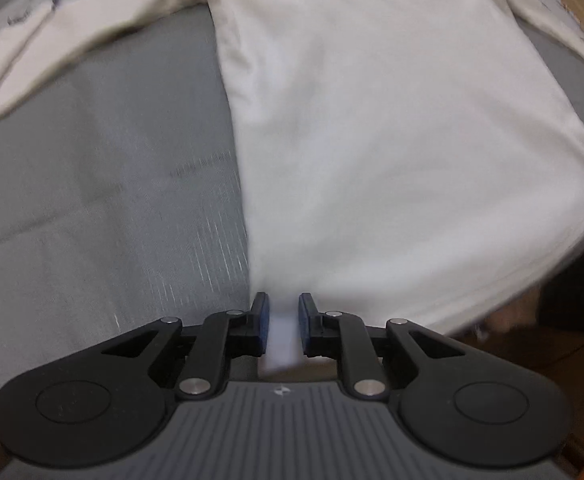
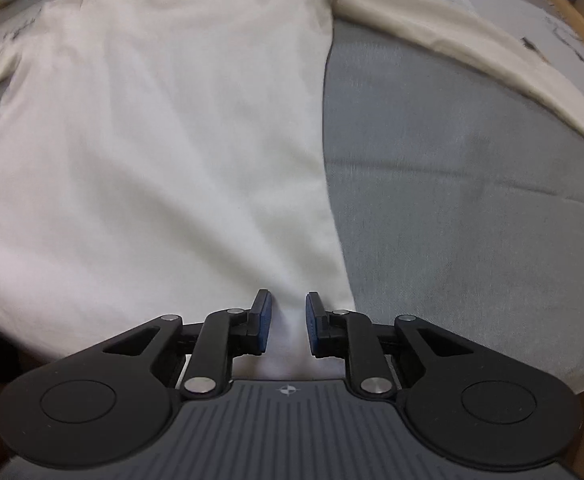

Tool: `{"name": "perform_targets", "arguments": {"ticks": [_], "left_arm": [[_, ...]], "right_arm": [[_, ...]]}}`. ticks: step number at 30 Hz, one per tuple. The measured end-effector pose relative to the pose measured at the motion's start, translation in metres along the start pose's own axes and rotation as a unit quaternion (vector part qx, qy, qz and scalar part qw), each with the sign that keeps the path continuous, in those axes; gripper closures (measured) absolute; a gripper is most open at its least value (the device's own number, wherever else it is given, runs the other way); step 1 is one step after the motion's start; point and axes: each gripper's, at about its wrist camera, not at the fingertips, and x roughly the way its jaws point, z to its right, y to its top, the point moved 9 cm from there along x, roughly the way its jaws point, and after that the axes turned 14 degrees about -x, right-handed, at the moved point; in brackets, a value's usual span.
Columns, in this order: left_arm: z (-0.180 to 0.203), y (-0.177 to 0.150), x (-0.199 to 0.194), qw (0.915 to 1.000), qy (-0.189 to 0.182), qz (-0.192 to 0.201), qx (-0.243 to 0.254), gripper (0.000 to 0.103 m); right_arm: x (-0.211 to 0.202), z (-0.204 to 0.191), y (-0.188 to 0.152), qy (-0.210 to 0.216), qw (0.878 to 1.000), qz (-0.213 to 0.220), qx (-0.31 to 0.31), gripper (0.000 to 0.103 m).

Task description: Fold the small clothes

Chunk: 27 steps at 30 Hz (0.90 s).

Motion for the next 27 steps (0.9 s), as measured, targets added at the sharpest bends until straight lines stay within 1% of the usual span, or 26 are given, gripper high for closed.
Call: {"name": "perform_targets", "arguments": {"ticks": [2,3,4,5,6,7,8,10,12,13,15,17,20,21,23,25,27], "left_arm": [[-0.001,0.021,-0.024,0.9971,-0.023,0.068,-0.027,0.083],[-0.005,0.032,-0.036,0.9935,-0.029,0.102,-0.042,0.076],[-0.012,0.043,-0.048,0.9881,-0.031,0.138,-0.06,0.072],[-0.018,0.053,-0.058,0.9827,-0.027,0.168,-0.073,0.066],[-0.026,0.064,-0.066,0.9767,-0.019,0.197,-0.083,0.063],[-0.032,0.075,-0.072,0.9719,-0.013,0.217,-0.089,0.063],[-0.04,0.087,-0.078,0.9663,-0.009,0.238,-0.097,0.063],[-0.057,0.111,-0.085,0.9558,0.003,0.271,-0.114,0.058],[-0.075,0.136,-0.085,0.9466,0.014,0.294,-0.13,0.056],[-0.087,0.149,-0.086,0.9424,0.021,0.302,-0.142,0.055],[-0.111,0.166,-0.082,0.9354,0.033,0.306,-0.173,0.049],[-0.134,0.18,-0.069,0.9326,0.044,0.298,-0.198,0.049],[-0.166,0.194,-0.055,0.93,0.069,0.287,-0.219,0.049],[-0.177,0.197,-0.052,0.9293,0.073,0.284,-0.225,0.049],[-0.198,0.202,-0.05,0.9275,0.077,0.282,-0.234,0.049],[-0.215,0.206,-0.047,0.9236,0.082,0.285,-0.243,0.049],[-0.233,0.215,-0.043,0.9185,0.084,0.293,-0.252,0.05]], "right_arm": [[-0.019,0.001,0.018,0.003,0.998,0.052,0.019,0.084],[-0.03,0.001,0.03,-0.002,0.996,0.084,0.023,0.083],[-0.043,0.001,0.042,-0.011,0.993,0.117,0.022,0.081],[-0.055,0.0,0.054,-0.026,0.988,0.149,0.019,0.079],[-0.066,0.002,0.063,-0.039,0.984,0.175,0.016,0.074],[-0.077,0.0,0.075,-0.052,0.977,0.207,0.016,0.069],[-0.085,-0.001,0.084,-0.06,0.971,0.232,0.016,0.067],[-0.1,-0.004,0.106,-0.079,0.957,0.278,0.013,0.059],[-0.111,-0.007,0.12,-0.094,0.948,0.303,0.01,0.053],[-0.113,-0.01,0.132,-0.099,0.946,0.308,0.013,0.052],[-0.119,-0.012,0.148,-0.1,0.945,0.31,0.02,0.052],[-0.119,-0.024,0.173,-0.088,0.944,0.316,0.026,0.052],[-0.109,-0.04,0.217,-0.072,0.952,0.299,0.016,0.052],[-0.105,-0.044,0.233,-0.062,0.952,0.299,0.016,0.052],[-0.099,-0.058,0.262,-0.043,0.952,0.303,0.015,0.052],[-0.094,-0.074,0.283,-0.032,0.951,0.308,0.007,0.052],[-0.083,-0.088,0.296,-0.024,0.947,0.32,-0.003,0.052]]}}
